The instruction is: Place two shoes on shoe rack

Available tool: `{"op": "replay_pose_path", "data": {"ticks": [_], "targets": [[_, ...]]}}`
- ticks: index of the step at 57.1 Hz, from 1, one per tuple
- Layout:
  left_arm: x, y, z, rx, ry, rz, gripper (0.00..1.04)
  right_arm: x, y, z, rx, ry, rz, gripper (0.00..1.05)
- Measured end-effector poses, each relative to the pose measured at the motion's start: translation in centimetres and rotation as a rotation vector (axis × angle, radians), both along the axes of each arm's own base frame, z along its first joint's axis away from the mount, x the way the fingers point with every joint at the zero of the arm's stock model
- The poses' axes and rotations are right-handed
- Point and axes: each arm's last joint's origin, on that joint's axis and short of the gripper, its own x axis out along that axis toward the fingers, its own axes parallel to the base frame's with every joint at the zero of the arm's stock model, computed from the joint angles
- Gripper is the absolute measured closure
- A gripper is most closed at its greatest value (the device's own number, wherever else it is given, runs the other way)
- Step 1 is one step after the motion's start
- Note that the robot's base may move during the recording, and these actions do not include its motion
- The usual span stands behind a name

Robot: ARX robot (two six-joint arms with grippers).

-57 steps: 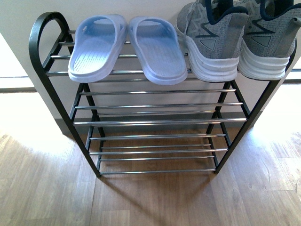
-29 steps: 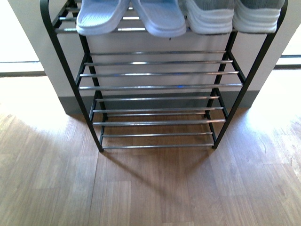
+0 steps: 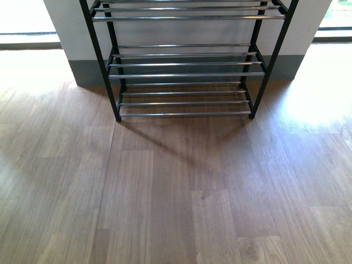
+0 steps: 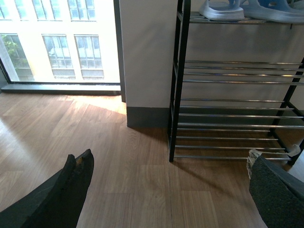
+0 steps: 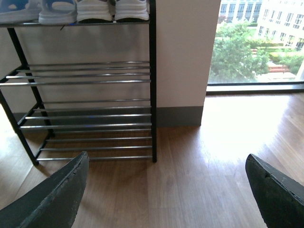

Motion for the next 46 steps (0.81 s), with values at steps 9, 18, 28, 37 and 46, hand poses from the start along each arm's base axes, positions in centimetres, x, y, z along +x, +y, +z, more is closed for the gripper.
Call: {"op": "replay_pose_path", "data": {"ticks": [9,18,28,37,46], "targets": [[0.00,0.00,0.00,0.000,0.000,0.000,0.09,0.00,0.00,0.00,0.000,0.000,0.000,0.09],[0.00,0.00,0.00,0.000,0.000,0.000,0.09,0.00,0.00,0.00,0.000,0.000,0.000,0.09],[0.00,0.00,0.00,0.000,0.000,0.000,0.09,0.00,0.00,0.00,0.000,0.000,0.000,0.09],[0.00,0.00,0.00,0.000,0.000,0.000,0.09,0.00,0.00,0.00,0.000,0.000,0.000,0.09],[0.00,0.00,0.00,0.000,0.000,0.000,0.09,0.00,0.00,0.00,0.000,0.000,-0.001,0.09]]}}
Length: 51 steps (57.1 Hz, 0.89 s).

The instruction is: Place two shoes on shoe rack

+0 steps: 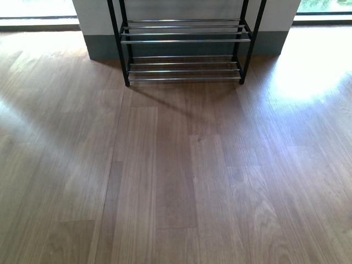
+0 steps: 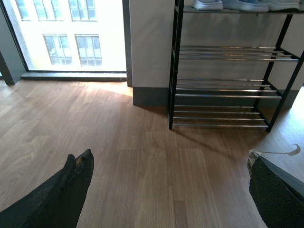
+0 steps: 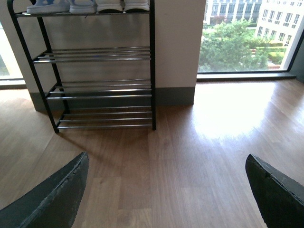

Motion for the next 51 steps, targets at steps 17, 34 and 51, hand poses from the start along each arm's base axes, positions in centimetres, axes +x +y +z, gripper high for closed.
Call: {"op": "replay_pose_path", "data": {"ticks": [17,34,51], "targets": [[0.00,0.00,0.00,0.000,0.000,0.000,0.09,0.01,0.00,-0.01,0.000,0.001,0.001,0.09],[0.00,0.00,0.00,0.000,0.000,0.000,0.09,0.00,0.00,0.00,0.000,0.000,0.001,0.09],[0.00,0.00,0.01,0.000,-0.001,0.000,0.09,0.00,0.00,0.00,0.000,0.000,0.000,0.09]]}}
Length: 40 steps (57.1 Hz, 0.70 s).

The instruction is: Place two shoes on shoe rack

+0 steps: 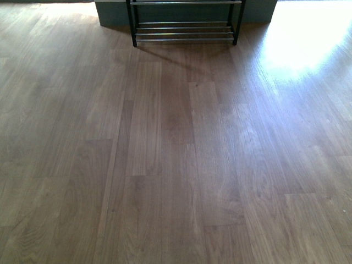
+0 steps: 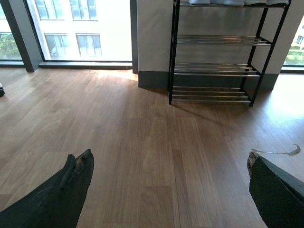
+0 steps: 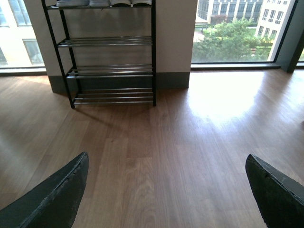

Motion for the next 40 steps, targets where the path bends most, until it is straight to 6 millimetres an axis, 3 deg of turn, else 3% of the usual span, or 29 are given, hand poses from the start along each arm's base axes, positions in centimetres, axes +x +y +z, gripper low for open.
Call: {"op": "replay_pose_path", "data": {"ticks": [40], "targets": [[0.00,0.00,0.00,0.000,0.000,0.000,0.09,-0.01,0.00,0.01,0.000,-0.001,0.000,0.09]]}}
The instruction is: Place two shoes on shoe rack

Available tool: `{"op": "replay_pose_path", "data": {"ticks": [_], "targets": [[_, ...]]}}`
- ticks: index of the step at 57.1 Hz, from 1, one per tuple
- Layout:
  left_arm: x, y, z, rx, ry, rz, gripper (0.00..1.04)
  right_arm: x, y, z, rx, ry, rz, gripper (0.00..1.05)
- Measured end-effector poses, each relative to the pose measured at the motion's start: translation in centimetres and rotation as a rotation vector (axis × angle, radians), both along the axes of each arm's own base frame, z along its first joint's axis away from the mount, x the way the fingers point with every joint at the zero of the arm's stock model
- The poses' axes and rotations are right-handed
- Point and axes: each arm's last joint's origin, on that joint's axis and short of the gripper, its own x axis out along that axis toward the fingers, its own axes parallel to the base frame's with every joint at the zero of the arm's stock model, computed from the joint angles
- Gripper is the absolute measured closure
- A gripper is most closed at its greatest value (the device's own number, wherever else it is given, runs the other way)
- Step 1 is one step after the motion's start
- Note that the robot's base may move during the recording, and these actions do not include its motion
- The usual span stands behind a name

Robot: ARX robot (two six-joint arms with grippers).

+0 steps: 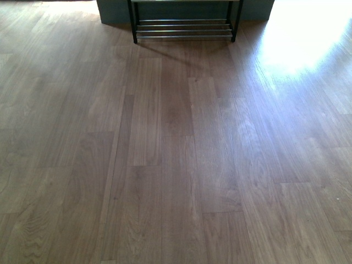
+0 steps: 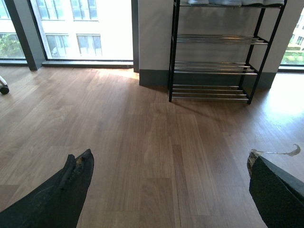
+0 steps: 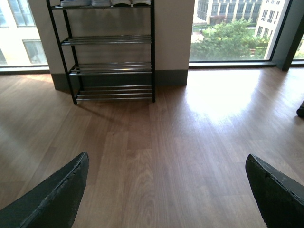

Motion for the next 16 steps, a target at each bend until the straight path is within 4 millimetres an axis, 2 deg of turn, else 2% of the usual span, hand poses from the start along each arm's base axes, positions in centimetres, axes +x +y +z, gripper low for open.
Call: {"op": "replay_pose_path", "data": {"ticks": [16], "targets": [[0.00,0.00,0.00,0.000,0.000,0.000,0.09,0.00,0.00,0.00,0.000,0.000,0.000,0.09]]}}
